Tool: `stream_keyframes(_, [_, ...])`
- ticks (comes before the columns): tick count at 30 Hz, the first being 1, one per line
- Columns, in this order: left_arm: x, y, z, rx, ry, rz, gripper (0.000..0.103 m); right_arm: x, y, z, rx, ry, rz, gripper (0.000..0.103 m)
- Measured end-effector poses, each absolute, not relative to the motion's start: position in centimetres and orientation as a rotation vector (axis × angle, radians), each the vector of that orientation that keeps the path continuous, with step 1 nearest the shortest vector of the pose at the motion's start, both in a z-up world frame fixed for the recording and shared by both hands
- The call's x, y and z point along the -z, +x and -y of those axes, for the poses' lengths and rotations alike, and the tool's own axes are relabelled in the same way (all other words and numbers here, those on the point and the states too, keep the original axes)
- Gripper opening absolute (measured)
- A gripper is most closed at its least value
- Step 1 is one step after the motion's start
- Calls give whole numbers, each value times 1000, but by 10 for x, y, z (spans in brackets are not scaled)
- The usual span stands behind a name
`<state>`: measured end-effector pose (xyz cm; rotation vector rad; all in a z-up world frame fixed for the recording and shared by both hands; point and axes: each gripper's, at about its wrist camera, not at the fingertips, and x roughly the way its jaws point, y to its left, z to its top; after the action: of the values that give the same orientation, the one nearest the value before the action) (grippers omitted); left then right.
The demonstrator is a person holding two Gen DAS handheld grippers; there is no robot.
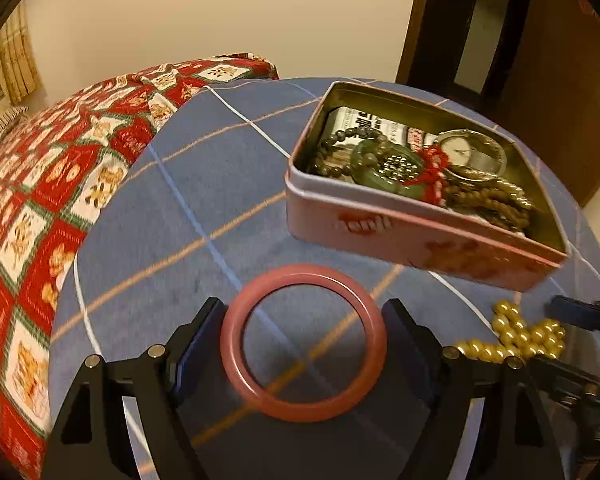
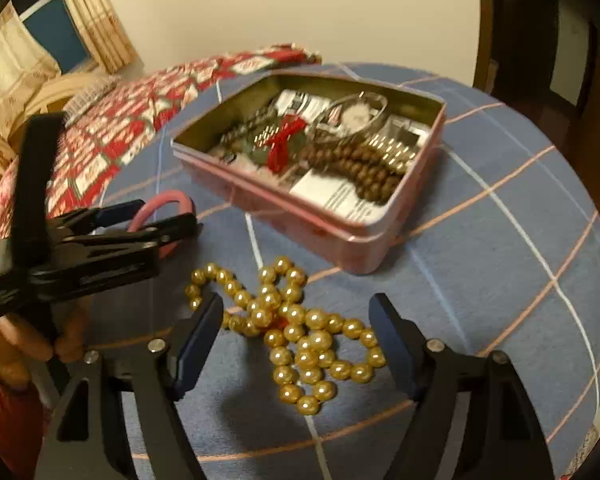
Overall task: Organize jewelry
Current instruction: 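Grasp and lift the pink bangle with the left gripper while the right lifts the gold beads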
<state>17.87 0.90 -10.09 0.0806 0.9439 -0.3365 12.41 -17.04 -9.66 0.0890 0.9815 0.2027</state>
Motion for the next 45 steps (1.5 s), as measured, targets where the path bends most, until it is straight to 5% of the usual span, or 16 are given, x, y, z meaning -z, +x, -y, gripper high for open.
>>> stream_keyframes(4, [87, 157, -19, 319, 27, -874, 81, 106, 126, 151, -223, -14, -998, 96])
stream_keyframes(7, [80, 139, -25, 290, 18, -836, 81, 112, 125, 134, -181, -147, -1008, 95])
stream_keyframes(12, [72, 122, -34, 297, -25, -803, 81, 107, 122, 134, -192, -147, -977, 57])
stream_keyframes(14, [69, 119, -36, 300, -33, -795, 81, 105, 120, 135, -190, -143, -979, 31])
stream_keyframes(17, [64, 112, -36, 309, -42, -779, 81, 102, 117, 143, -198, -90, -993, 21])
stream_keyframes(45, [14, 86, -27, 354, -44, -636, 81, 9, 72, 166, -226, 197, -714, 14])
